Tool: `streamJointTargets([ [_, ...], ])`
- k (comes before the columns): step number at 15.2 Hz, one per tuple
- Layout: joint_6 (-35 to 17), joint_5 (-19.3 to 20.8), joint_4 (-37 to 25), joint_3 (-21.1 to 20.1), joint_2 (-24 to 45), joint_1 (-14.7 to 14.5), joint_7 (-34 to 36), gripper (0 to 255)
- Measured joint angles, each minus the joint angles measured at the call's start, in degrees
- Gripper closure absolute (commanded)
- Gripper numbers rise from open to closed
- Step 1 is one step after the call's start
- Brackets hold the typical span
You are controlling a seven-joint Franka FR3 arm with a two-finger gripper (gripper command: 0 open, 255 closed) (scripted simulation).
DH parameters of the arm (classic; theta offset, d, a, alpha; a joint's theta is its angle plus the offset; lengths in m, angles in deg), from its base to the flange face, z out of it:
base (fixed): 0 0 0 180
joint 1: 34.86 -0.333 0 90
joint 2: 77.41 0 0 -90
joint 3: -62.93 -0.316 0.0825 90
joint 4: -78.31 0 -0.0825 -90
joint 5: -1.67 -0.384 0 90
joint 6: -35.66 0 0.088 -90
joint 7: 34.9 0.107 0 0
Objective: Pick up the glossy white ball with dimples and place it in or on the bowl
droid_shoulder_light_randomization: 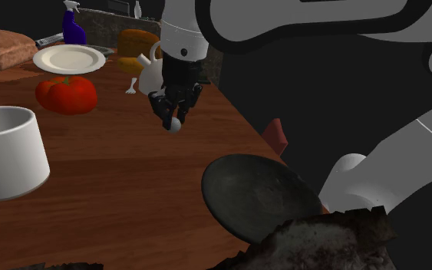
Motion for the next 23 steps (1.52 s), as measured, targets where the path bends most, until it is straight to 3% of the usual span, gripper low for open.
streamJointTargets([
  [7, 0.9, 0.0, -0.8, 0.1, -0.1, 0.0, -0.1, 255],
  [23, 13.0, 1.1, -15.2, 0.4, 2.4, 0.8, -0.6, 255],
])
